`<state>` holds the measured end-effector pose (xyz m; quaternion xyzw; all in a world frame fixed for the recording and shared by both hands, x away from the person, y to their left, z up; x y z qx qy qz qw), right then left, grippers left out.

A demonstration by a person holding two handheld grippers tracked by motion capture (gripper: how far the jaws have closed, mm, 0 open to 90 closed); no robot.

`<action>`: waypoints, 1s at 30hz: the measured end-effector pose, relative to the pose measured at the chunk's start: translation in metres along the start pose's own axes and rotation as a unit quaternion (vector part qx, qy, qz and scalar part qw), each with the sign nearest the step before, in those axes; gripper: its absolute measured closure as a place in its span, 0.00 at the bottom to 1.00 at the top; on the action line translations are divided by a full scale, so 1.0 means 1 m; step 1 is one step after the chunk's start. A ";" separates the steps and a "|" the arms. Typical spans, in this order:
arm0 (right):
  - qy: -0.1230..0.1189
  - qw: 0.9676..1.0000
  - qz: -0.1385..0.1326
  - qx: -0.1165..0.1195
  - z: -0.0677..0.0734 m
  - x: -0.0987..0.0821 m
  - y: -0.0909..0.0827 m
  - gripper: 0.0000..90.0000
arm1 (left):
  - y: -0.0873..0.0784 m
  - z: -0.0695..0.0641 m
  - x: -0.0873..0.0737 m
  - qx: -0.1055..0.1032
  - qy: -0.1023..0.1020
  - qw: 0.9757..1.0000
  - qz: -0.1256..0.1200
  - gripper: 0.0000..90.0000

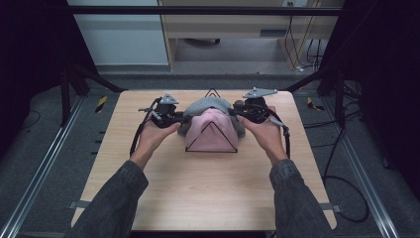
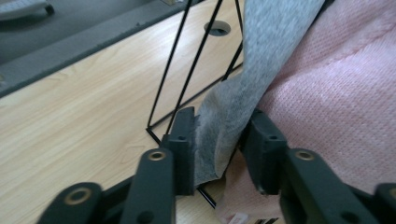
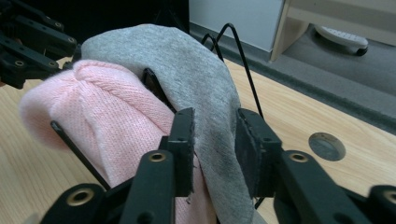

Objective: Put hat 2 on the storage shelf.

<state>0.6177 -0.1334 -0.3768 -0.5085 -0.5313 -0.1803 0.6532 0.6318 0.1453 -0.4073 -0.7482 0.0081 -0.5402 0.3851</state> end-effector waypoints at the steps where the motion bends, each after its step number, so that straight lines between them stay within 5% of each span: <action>1: 0.000 1.000 -0.002 -0.002 0.000 0.001 -0.002 0.73 | -0.002 -0.001 0.001 0.003 0.002 1.000 0.000 0.68; 13: -0.014 1.000 -0.005 -0.018 0.007 0.010 -0.021 0.60 | -0.029 -0.014 0.005 0.011 0.016 1.000 -0.016 0.51; 24: -0.003 0.999 -0.003 -0.037 0.010 0.011 -0.040 0.30 | -0.044 -0.029 -0.001 0.003 0.016 1.000 -0.008 0.19; 30: 0.004 0.998 0.010 -0.057 0.013 0.006 -0.057 0.18 | -0.054 -0.041 -0.015 -0.002 0.014 1.000 -0.004 0.11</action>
Point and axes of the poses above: each handheld gripper's, and its own axes: y roughly forward along the jaws, x roughly out of its top, z roughly to its left, the point moved 3 cm from there along y, roughly forward along the jaws, and after that the axes turned 12 degrees about -x, right-handed, at the moved point
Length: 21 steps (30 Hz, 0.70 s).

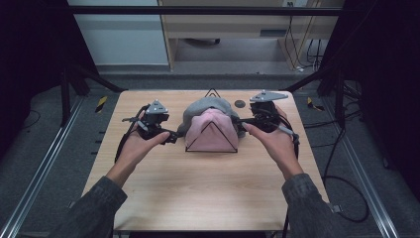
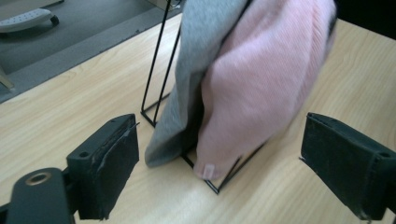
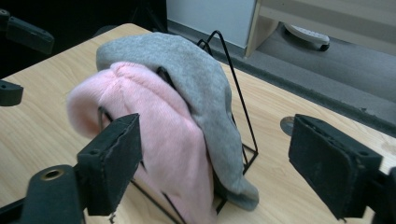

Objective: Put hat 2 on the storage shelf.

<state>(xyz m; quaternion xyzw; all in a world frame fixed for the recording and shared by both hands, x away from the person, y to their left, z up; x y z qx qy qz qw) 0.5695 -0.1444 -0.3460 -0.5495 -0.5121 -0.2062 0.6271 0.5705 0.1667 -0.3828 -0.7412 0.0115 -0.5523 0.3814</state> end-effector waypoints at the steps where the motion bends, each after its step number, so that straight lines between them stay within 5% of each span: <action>1: 0.000 1.000 -0.001 -0.001 0.000 -0.001 -0.003 0.17 | -0.002 -0.001 -0.003 -0.001 0.001 1.000 0.000 0.10; 7: -0.002 1.000 -0.005 -0.016 -0.006 -0.019 -0.024 0.12 | -0.018 -0.008 -0.031 -0.005 -0.006 1.000 -0.007 0.07; 14: -0.006 1.000 0.007 -0.016 -0.008 -0.061 -0.041 0.10 | -0.030 -0.014 -0.061 -0.008 -0.007 1.000 0.002 0.06; 21: 0.003 0.998 0.056 -0.009 -0.006 -0.120 -0.039 0.11 | -0.023 -0.021 -0.093 -0.017 -0.009 0.999 0.045 0.06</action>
Point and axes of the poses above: each handheld gripper's, and its own axes: y roughly forward along the jaws, x roughly out of its top, z roughly to its left, the point moved 3 cm from there along y, roughly forward along the jaws, and after that the axes turned 12 degrees about -x, right-handed, at the moved point
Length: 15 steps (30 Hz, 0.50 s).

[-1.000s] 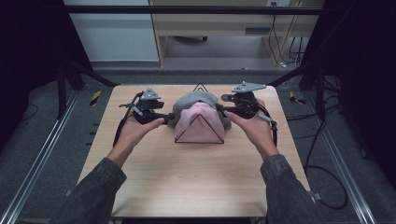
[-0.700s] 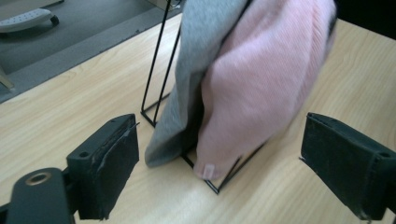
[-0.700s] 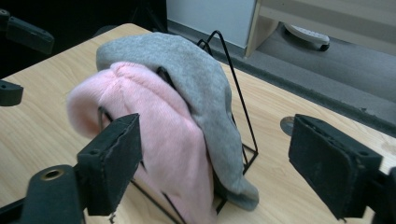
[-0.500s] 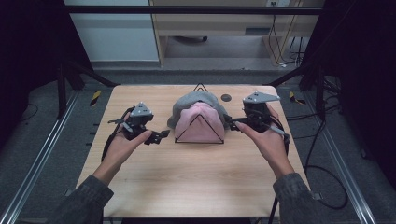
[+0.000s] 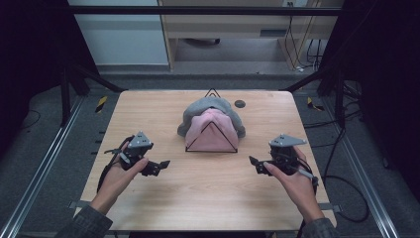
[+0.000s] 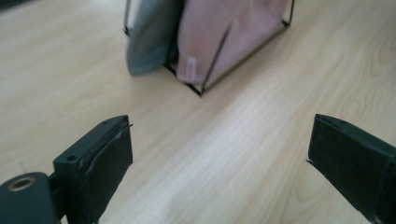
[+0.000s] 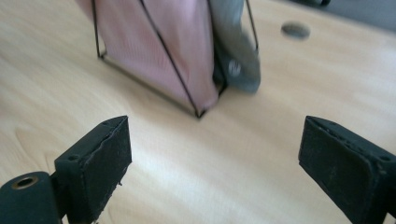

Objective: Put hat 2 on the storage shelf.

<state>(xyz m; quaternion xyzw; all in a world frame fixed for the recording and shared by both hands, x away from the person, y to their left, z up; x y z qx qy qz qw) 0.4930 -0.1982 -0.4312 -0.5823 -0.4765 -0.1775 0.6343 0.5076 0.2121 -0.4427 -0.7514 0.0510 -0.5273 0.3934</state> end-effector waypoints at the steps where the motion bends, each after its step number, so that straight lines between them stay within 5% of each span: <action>1: 0.003 1.000 0.005 0.001 0.000 -0.008 0.002 0.11 | 0.003 0.000 -0.005 0.004 0.002 1.000 0.014 0.06; 9: 0.035 0.998 0.055 0.016 0.006 -0.049 0.026 0.10 | 0.022 0.007 -0.038 -0.013 -0.021 0.996 0.086 0.06; 15: 0.012 0.995 0.096 0.017 0.012 -0.065 0.042 0.11 | 0.035 0.012 -0.056 -0.012 -0.036 0.992 0.118 0.07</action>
Point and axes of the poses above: each handheld gripper's, and its own axes: y roughly forward along the jaws, x roughly out of its top, z roughly to its left, the point moved 3 cm from there along y, roughly forward along the jaws, and after that the axes turned 12 degrees about -x, right-handed, at the moved point
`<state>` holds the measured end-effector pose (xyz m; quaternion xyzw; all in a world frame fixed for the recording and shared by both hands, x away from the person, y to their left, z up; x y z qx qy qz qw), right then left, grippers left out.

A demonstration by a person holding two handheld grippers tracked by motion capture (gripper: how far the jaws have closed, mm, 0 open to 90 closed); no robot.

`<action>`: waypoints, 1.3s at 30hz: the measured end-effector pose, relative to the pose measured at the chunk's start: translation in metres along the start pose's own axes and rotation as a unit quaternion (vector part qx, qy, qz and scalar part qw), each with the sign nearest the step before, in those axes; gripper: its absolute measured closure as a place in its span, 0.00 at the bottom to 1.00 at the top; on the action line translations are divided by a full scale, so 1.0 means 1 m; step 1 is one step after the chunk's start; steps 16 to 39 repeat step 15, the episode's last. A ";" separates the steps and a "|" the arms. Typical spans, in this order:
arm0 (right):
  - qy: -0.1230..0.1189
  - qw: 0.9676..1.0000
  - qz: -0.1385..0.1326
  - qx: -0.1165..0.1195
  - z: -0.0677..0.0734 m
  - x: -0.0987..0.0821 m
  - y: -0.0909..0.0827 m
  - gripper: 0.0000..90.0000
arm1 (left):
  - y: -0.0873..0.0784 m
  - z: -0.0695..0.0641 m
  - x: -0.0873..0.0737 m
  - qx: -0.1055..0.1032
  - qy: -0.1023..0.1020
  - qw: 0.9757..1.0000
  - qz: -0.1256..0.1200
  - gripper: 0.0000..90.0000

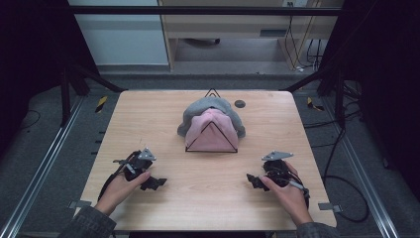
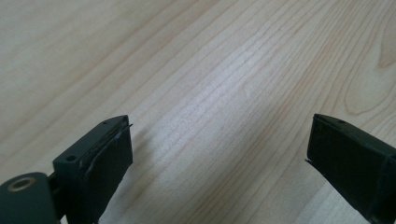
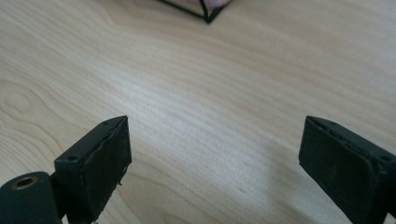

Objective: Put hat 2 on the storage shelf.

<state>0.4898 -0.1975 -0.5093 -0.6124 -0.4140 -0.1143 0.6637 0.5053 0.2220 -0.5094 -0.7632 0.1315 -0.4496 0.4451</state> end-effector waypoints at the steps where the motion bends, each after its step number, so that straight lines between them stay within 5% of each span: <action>1: -0.002 1.000 0.009 0.000 0.001 -0.003 0.002 0.11 | 0.002 -0.001 -0.001 0.005 0.004 1.000 0.008 0.07; 4: -0.012 1.000 0.027 -0.005 0.004 -0.011 0.008 0.07 | 0.006 -0.003 -0.002 0.025 0.026 0.999 0.029 0.06; 6: -0.031 0.999 0.016 -0.021 0.006 -0.015 0.009 0.05 | 0.008 -0.001 -0.004 0.015 0.019 1.000 0.019 0.03; 12: -0.014 0.999 -0.026 -0.025 0.008 -0.021 0.011 0.01 | 0.008 0.004 -0.007 0.017 0.017 1.000 -0.002 0.00; 39: -0.011 0.999 -0.024 -0.027 0.009 -0.021 0.012 0.01 | 0.008 0.004 -0.007 0.017 0.017 1.000 0.001 0.00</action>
Point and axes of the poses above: each handheld gripper's, and its own axes: y roughly forward along the jaws, x roughly out of its top, z roughly to its left, the point moved 3 cm from there along y, roughly forward along the jaws, and after that the axes turned 12 degrees about -x, right-handed, at the moved point
